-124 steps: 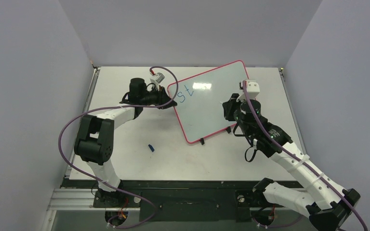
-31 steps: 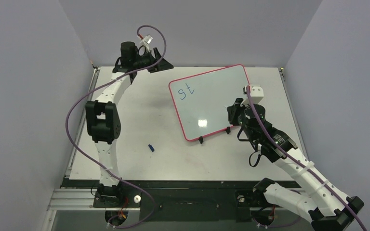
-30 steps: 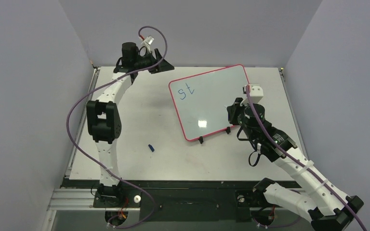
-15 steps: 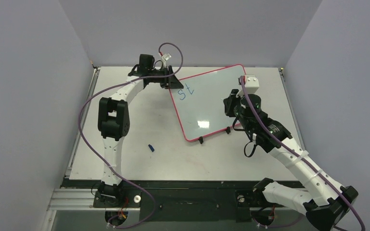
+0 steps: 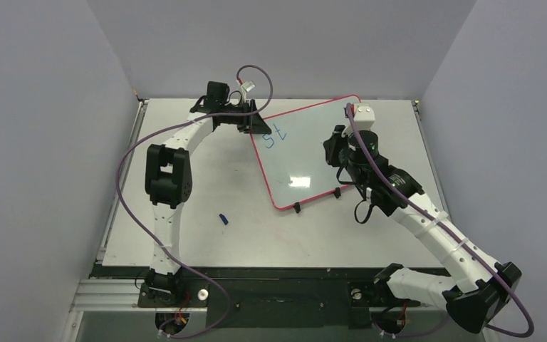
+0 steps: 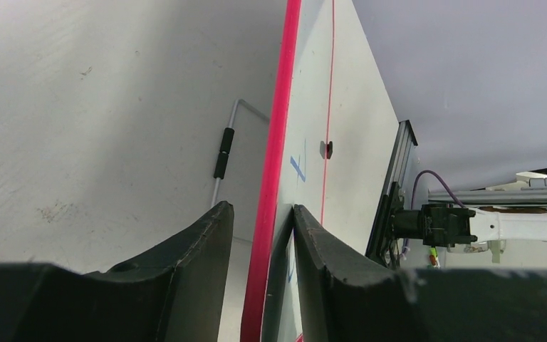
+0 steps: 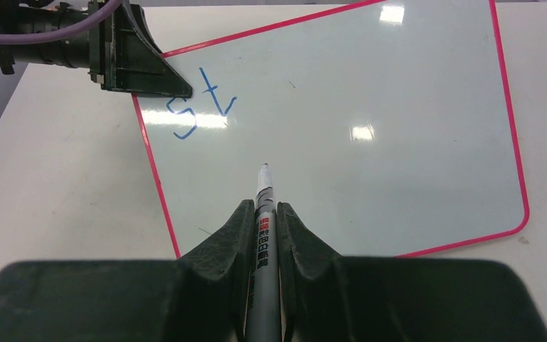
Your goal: Write a sentence on the whiteboard
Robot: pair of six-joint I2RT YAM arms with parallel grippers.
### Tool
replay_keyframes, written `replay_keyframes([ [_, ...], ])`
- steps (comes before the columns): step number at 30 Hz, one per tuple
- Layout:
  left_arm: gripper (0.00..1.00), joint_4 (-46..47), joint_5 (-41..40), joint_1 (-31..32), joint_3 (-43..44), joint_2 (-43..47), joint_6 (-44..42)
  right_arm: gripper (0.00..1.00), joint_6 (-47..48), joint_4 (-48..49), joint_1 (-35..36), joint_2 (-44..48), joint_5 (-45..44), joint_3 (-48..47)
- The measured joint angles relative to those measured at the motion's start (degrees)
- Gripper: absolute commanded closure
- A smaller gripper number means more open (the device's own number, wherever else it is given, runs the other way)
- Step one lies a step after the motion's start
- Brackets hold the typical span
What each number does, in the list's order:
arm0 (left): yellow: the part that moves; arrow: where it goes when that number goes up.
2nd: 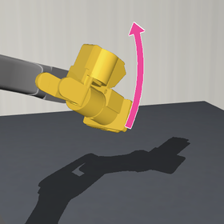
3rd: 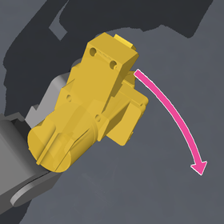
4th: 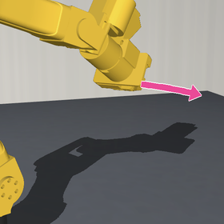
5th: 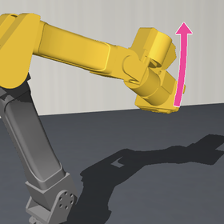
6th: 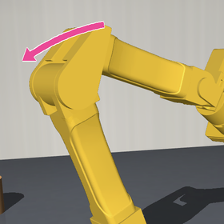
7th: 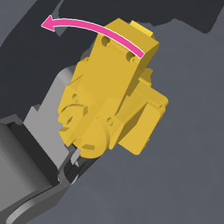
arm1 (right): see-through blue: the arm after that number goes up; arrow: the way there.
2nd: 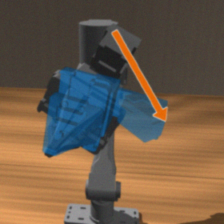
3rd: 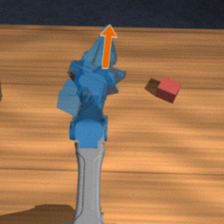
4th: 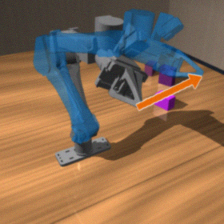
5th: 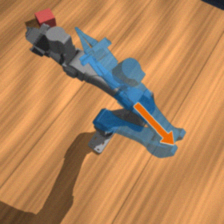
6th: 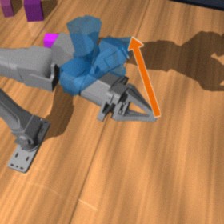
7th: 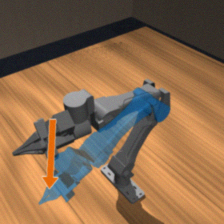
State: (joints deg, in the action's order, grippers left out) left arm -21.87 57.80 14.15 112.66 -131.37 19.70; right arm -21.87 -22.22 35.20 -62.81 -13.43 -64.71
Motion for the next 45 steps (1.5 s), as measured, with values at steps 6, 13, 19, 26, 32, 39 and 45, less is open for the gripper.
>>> replay_keyframes([
  [6, 0.64, 6.4, 1.7, -0.5, -2.4, 0.3, 4.6, 1.00, 0.0, 1.1, 0.0, -4.1, 1.1, -3.1],
  [13, 0.71, 17.1, 3.4, -2.0, -7.2, 0.5, 12.1, 1.00, -0.5, 2.0, 0.0, -10.2, 2.8, -6.3],
  [19, 0.71, 26.3, 4.2, -3.0, -11.1, 2.0, 17.7, 1.00, -1.2, 2.1, -0.3, -14.3, 4.0, -8.7],
  [26, 0.83, 40.8, 5.5, -3.9, -15.7, 2.1, 27.9, 1.00, -1.3, 2.4, -0.3, -18.0, 4.8, -11.5],
  [32, 0.98, 52.3, 7.0, -4.1, -18.8, 2.2, 35.3, 1.00, -1.2, 2.4, -1.2, -23.4, 5.9, -15.1],
  [39, 1.00, 60.7, 8.0, -4.9, -22.8, 2.3, 40.4, 1.00, -1.1, 2.4, -3.0, -30.7, 7.8, -20.5],
  [45, 1.00, 64.8, 8.9, -5.2, -24.4, 2.3, 42.0, 1.00, -1.1, 2.3, -3.3, -34.3, 9.4, -23.3],
])
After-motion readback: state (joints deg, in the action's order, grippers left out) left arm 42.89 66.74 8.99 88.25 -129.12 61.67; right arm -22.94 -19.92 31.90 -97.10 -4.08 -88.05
